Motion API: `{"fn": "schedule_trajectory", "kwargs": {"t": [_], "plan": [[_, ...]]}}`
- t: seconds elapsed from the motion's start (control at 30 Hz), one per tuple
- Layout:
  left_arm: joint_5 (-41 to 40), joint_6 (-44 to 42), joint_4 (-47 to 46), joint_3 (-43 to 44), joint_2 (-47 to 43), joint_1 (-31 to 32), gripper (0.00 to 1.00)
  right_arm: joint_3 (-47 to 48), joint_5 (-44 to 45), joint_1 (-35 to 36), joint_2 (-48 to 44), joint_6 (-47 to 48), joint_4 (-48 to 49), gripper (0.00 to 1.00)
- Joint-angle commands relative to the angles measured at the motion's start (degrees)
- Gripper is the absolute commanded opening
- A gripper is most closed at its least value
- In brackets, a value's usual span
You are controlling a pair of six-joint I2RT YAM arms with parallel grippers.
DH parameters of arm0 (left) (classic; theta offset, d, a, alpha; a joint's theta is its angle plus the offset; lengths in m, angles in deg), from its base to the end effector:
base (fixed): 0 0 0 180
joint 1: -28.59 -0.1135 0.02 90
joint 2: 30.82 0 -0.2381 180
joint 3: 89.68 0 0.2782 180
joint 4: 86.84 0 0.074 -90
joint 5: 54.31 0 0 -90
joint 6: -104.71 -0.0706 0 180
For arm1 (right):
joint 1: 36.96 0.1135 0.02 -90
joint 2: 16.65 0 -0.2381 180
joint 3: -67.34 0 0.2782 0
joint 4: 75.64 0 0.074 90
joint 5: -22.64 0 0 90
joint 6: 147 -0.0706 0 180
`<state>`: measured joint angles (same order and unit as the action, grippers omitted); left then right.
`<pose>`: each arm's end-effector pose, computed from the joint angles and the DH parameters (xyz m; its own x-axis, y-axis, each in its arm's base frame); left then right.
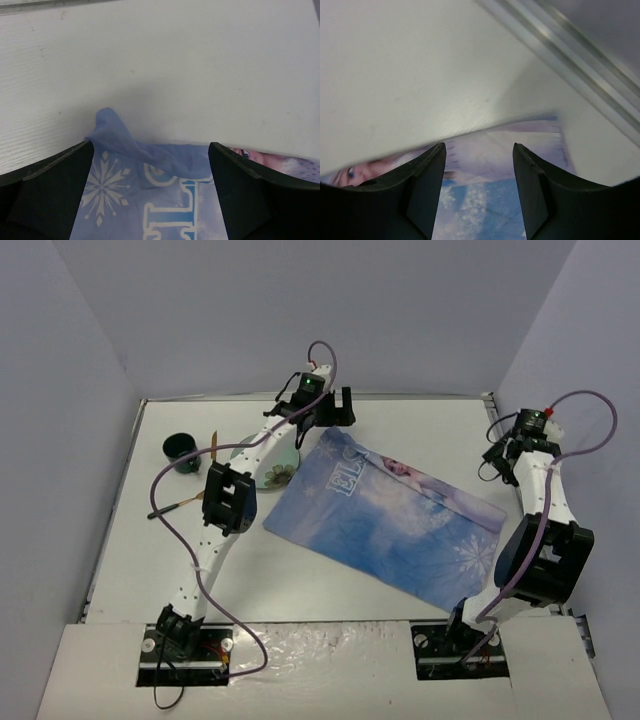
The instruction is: Set the dinner table for one person
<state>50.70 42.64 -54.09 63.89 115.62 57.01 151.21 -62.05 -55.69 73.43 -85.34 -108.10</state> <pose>0.5389 -0.3124 0.2182 -0.6475 -0.1640 -0.7442 0.4095 0.7487 -0.5213 0.3858 -0.1377 0.2313 -0.3366 0.6132 -0.7146 0.6225 0.7143 0.3197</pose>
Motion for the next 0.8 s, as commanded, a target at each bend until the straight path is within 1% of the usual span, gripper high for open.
{"fn": "schedule_trajectory", "kwargs": {"t": [0.0, 0.03, 0.1, 0.17, 0.2, 0.3, 0.43, 0.5, 0.6, 0.67, 0.77], "plan": [[2.4, 1.4, 4.1, -3.0, -15.7, -0.5, 0.97, 2.2, -8.4, 10.4, -4.7, 9.9, 4.3, 0.54], [1.8, 1.4, 4.7, -8.7, -17.4, -0.5, 0.97, 1.6, -9.9, 11.7, -4.7, 10.4, 5.7, 0.56], [0.3, 1.6, 3.4, -18.3, -24.5, -0.5, 0.97, 0.5, -12.0, 16.1, -4.3, 11.4, 7.4, 0.58], [-2.2, 1.9, 1.6, -30.1, -28.3, -0.5, 0.95, -0.5, -11.9, 20.1, -3.1, 13.1, 9.3, 0.6], [-2.4, 2.2, 0.6, -34.6, -30.4, -0.4, 0.94, -0.6, -13.5, 20.8, -1.9, 13.9, 9.9, 0.6], [-2.4, 2.8, -2.4, -44.5, -35.5, 0.0, 0.87, -0.4, -18.0, 24.7, 2.1, 15.1, 11.7, 0.59], [-3.2, 3.3, -4.6, -53.2, -38.4, 1.8, 0.75, 0.9, -22.3, 27.4, 6.1, 16.3, 13.4, 0.59], [-3.4, 3.5, -5.7, -56.6, -39.5, 3.0, 0.66, 1.9, -24.6, 28.5, 8.0, 16.8, 13.5, 0.59], [-4.3, 3.1, -7.2, -60.0, -38.9, 4.2, 0.6, 2.6, -26.4, 30.1, 11.8, 18.5, 13.8, 0.59], [-4.8, 3.1, -7.3, -60.6, -37.7, 4.3, 0.56, 3.2, -27.4, 30.2, 14.5, 18.8, 14.6, 0.59], [-5.0, 3.4, -7.3, -61.3, -35.5, 4.6, 0.53, 4.2, -27.9, 30.2, 17.9, 18.8, 15.7, 0.58]]}}
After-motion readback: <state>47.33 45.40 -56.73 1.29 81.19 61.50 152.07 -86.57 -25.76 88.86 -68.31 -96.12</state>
